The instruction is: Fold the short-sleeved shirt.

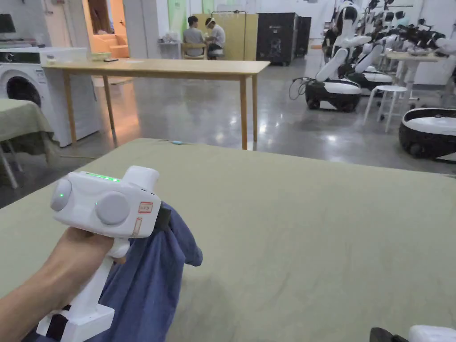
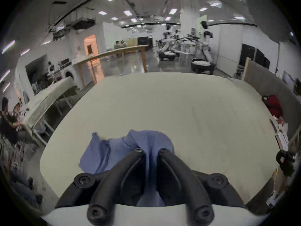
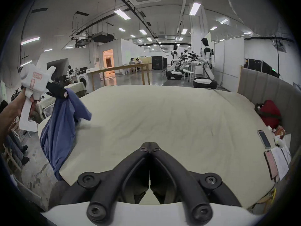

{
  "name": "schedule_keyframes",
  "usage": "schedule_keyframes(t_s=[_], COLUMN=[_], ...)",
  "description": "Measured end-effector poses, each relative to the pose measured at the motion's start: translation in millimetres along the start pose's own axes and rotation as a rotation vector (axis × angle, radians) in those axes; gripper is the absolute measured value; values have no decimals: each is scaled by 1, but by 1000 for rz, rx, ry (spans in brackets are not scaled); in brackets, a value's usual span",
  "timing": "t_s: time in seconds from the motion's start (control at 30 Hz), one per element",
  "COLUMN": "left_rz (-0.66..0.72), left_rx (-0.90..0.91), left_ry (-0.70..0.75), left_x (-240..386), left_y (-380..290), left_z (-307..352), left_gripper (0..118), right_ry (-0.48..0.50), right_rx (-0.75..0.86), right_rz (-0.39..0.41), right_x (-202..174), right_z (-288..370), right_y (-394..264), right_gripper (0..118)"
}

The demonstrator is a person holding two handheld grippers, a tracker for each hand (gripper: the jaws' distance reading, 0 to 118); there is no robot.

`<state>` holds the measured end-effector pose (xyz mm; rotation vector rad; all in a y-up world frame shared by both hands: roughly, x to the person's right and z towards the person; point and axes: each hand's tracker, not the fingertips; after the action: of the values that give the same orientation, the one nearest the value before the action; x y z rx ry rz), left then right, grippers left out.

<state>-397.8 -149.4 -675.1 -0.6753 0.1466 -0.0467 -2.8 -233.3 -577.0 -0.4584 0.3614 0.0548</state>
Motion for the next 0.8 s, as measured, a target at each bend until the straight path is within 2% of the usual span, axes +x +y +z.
schedule_keyframes(t_s=[0.3, 0.53, 0.67, 0.8], left_rz=[-196, -260, -282, -272], left_rx=[68, 31, -87, -188], left_ry=[-319, -546, -574, -558], left_x=[196, 354, 413, 436], left_y=[72, 89, 61, 28], left_z=[-33, -71, -112, -153], left_gripper=[8, 8, 8, 8], right_ry=[-137, -254, -295, -313], right_rx=[4, -28, -53, -92], right_rz=[-79, -133, -156, -177], right_x=[60, 109, 129, 141], right_z=[18, 21, 21, 13], right_y=[-8, -18, -30, -41], right_gripper=[1, 1, 1, 1])
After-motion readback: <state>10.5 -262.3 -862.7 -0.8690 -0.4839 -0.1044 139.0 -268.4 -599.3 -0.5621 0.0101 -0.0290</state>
